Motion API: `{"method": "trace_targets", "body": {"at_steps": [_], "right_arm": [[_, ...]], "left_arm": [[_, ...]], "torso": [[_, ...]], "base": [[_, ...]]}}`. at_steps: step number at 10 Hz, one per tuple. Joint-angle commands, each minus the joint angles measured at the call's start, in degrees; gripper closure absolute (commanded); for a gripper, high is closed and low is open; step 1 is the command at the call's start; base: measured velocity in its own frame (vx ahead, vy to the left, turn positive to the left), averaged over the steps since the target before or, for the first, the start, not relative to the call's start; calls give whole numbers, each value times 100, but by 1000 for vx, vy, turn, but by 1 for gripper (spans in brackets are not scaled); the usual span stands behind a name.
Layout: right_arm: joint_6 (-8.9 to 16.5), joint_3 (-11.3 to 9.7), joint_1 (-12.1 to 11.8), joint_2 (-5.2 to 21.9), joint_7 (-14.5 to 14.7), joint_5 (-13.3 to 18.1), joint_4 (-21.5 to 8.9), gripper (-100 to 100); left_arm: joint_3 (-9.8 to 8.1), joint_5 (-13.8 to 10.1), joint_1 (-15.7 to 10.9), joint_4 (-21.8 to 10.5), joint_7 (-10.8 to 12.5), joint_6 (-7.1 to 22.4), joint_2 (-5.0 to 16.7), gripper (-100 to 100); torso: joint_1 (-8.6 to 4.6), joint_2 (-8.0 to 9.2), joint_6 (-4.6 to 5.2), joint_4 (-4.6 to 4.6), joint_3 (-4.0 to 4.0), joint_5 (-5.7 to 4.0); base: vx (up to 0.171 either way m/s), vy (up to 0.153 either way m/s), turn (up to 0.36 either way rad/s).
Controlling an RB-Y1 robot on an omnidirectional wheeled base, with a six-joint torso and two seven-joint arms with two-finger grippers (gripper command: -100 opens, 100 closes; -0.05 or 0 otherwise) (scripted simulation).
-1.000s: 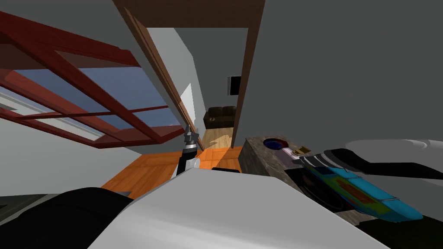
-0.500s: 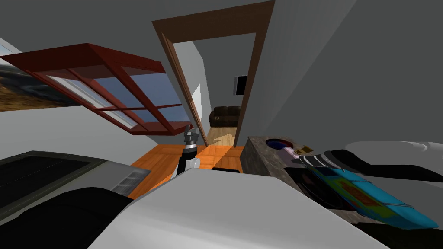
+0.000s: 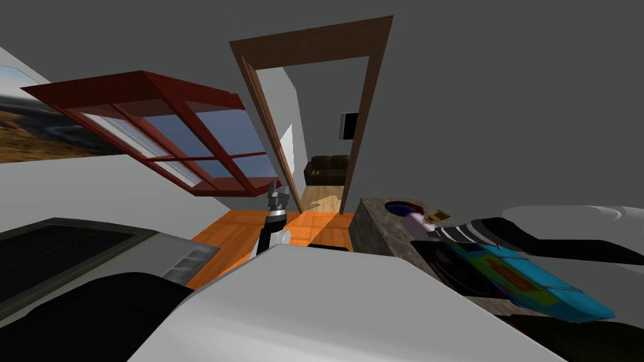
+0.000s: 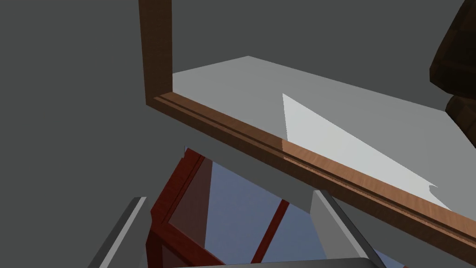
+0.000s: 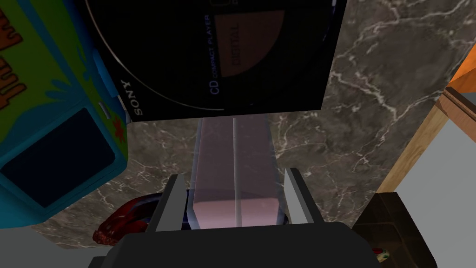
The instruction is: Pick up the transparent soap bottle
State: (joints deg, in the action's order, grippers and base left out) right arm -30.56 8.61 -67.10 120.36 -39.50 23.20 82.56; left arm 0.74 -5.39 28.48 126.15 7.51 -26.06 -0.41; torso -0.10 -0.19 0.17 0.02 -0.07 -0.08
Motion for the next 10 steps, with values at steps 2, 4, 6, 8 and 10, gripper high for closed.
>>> {"method": "trace_targets", "body": {"at_steps": [2, 4, 6, 8, 10], "right_arm": [[0, 0, 0, 0, 0, 0, 0, 0], [-193, -91, 115, 49, 389, -119, -43, 100], [-296, -139, 176, 75, 706, -182, -69, 100], [-399, -187, 238, 102, 1012, -245, -95, 100], [-502, -236, 299, 128, 1311, -308, -121, 100]], "left_arm": [[0, 0, 0, 0, 0, 0, 0, 0], [-1, 0, 3, 0, 0, 0, 0, 0], [-1, 0, 3, 0, 0, -1, 0, 0], [0, 0, 1, 0, 0, 0, 0, 0], [0, 0, 1, 0, 0, 0, 0, 0]], "torso": [[1, -1, 0, 0, 0, 1], [5, -26, 20, -4, -12, 5], [8, -56, 23, -13, -32, 9], [11, -48, 10, -11, -28, 11], [6, -33, 12, -7, -19, 12]], "base": [[0, 0, 0], [177, 23, -356], [203, 41, -379], [151, 55, -224], [127, 27, -223]]}}
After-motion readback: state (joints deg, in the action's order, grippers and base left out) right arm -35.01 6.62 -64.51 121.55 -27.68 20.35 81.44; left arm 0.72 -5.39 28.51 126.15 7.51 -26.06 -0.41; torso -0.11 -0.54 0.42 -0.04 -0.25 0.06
